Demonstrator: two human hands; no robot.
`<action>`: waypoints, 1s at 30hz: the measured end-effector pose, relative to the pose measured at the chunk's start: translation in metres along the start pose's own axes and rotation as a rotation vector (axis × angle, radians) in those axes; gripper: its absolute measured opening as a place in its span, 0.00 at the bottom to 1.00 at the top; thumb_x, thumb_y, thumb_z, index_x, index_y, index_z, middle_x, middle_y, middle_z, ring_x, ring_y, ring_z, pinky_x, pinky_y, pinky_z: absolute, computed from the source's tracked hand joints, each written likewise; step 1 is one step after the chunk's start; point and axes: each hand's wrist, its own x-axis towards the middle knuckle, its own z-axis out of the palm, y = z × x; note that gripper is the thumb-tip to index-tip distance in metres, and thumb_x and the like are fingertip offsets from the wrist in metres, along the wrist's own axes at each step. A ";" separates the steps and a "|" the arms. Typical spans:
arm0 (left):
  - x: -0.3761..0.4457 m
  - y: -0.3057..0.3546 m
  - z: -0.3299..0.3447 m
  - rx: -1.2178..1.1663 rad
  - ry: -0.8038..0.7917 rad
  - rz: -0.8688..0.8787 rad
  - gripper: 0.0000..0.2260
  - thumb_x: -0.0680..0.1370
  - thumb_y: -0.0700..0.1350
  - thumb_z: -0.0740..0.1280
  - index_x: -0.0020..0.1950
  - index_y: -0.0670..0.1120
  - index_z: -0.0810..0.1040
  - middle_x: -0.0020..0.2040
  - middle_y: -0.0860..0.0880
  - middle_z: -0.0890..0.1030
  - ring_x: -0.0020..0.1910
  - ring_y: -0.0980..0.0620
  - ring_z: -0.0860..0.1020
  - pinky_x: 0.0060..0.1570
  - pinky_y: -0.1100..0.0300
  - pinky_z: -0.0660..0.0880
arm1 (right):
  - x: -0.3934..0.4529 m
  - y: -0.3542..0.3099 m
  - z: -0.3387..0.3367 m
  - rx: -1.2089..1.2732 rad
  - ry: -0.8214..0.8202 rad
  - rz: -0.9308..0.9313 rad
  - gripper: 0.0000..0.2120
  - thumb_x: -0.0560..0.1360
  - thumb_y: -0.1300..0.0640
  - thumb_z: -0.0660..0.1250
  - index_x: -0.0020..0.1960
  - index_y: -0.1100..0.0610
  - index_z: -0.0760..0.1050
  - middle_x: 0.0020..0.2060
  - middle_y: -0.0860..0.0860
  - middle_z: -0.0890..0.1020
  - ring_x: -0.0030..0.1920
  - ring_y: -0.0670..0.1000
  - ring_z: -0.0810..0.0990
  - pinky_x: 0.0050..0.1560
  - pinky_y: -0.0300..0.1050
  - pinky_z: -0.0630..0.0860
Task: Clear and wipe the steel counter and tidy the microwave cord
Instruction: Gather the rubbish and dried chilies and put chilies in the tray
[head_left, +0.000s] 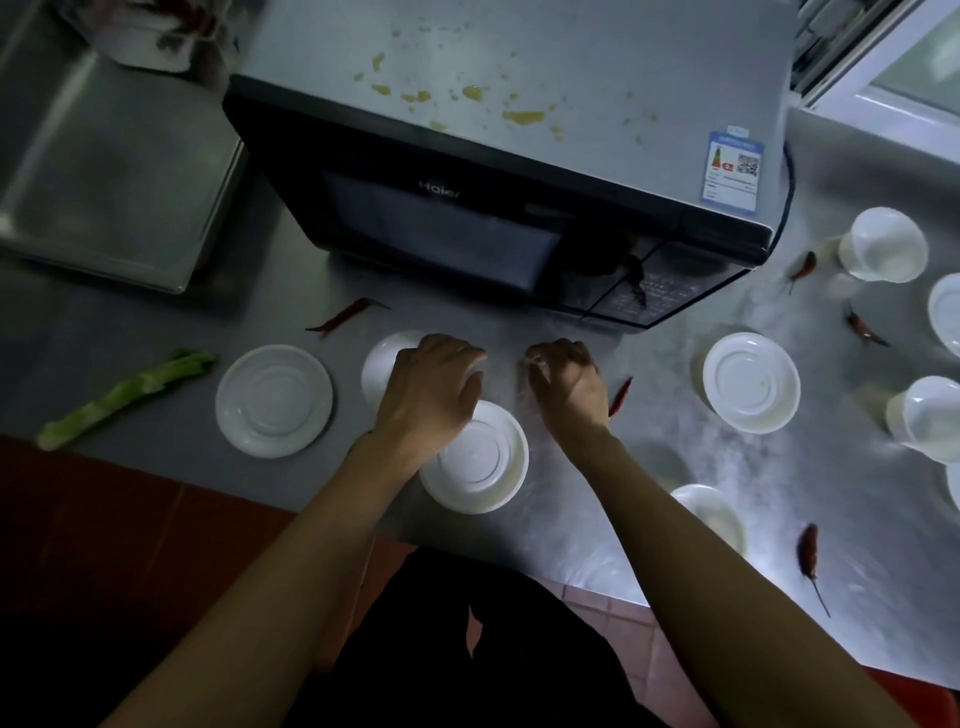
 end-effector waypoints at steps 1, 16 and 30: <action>-0.003 0.003 0.000 -0.001 0.003 -0.001 0.13 0.80 0.48 0.66 0.64 0.48 0.79 0.61 0.50 0.81 0.62 0.49 0.77 0.61 0.51 0.71 | -0.002 0.001 -0.004 0.025 0.019 -0.009 0.08 0.80 0.57 0.65 0.56 0.53 0.81 0.56 0.54 0.81 0.54 0.56 0.79 0.51 0.49 0.78; -0.061 0.081 0.026 -0.011 -0.023 -0.029 0.16 0.79 0.49 0.63 0.65 0.46 0.78 0.62 0.48 0.80 0.64 0.46 0.75 0.62 0.49 0.68 | -0.077 0.049 -0.053 0.220 0.187 -0.147 0.06 0.76 0.60 0.69 0.52 0.58 0.82 0.47 0.55 0.85 0.44 0.59 0.82 0.44 0.50 0.80; -0.102 0.100 0.034 0.030 -0.076 -0.040 0.16 0.81 0.47 0.62 0.68 0.47 0.76 0.66 0.48 0.78 0.65 0.46 0.72 0.66 0.52 0.60 | -0.127 0.060 -0.051 0.254 0.165 -0.117 0.09 0.76 0.57 0.68 0.56 0.54 0.81 0.49 0.52 0.85 0.46 0.55 0.83 0.45 0.52 0.81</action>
